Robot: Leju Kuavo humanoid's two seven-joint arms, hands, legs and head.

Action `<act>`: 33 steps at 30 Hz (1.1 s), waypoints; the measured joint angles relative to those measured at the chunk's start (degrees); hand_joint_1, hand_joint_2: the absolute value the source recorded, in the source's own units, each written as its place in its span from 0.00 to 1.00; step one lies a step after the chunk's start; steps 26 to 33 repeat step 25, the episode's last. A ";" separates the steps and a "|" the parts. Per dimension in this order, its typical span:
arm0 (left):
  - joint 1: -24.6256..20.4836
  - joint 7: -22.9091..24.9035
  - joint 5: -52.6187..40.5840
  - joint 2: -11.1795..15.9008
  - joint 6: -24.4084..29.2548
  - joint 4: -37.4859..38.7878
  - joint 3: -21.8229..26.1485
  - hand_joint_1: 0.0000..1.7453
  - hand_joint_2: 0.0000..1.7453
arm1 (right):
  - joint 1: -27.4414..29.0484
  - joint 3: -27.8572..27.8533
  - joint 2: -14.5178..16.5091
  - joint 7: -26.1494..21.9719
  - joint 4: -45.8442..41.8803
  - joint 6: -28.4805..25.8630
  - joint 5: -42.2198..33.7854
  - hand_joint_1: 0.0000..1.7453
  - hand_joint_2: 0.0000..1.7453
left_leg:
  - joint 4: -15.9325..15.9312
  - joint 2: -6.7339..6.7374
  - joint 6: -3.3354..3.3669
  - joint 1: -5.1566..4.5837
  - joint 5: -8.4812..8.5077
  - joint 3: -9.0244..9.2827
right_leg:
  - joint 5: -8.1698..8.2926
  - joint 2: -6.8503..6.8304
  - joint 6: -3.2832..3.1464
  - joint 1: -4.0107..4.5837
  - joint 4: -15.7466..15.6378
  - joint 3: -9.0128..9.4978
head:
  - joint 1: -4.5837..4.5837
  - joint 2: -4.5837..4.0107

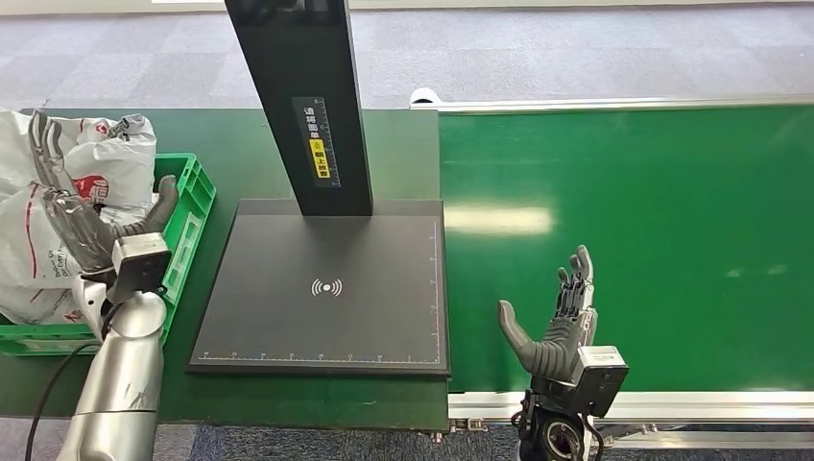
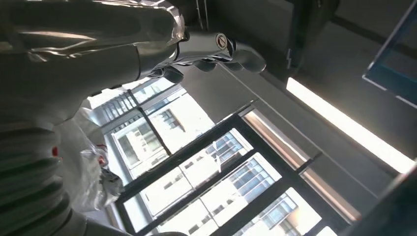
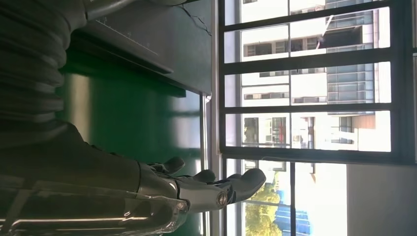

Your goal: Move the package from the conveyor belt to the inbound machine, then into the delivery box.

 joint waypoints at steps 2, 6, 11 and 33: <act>2.49 0.01 -0.98 -0.47 1.18 -4.43 -3.03 0.00 1.00 | 0.16 -0.02 -0.01 0.00 0.00 -0.28 0.00 0.00 1.00 | 0.00 0.02 0.00 0.01 0.00 0.02 | 0.00 0.02 0.00 0.01 0.00 -0.02 | -0.02 0.00; 8.67 -0.01 -5.57 -2.48 1.97 -13.34 -10.55 0.00 1.00 | 0.30 -0.04 -0.01 0.00 0.00 -0.49 -0.01 0.00 1.00 | 0.00 -0.02 0.00 0.01 -0.01 -0.02 | -0.05 0.00 0.03 0.01 0.00 -0.01 | 0.01 0.00; 11.72 -0.02 -5.79 -3.87 2.15 -18.75 -14.86 0.00 1.00 | 0.39 -0.04 0.00 0.00 0.00 -0.59 -0.03 0.00 1.00 | 0.00 0.00 0.00 0.01 -0.03 -0.01 | -0.04 0.01 0.04 0.00 -0.01 0.01 | -0.01 0.02; 21.70 0.34 27.21 -11.52 -34.02 -6.92 -16.97 0.00 1.00 | 0.56 0.80 0.49 0.00 3.08 -0.14 0.21 0.00 1.00 | -0.01 0.02 0.00 0.00 -0.07 -0.01 | -0.05 0.03 0.05 0.00 -0.01 0.01 | -0.01 0.01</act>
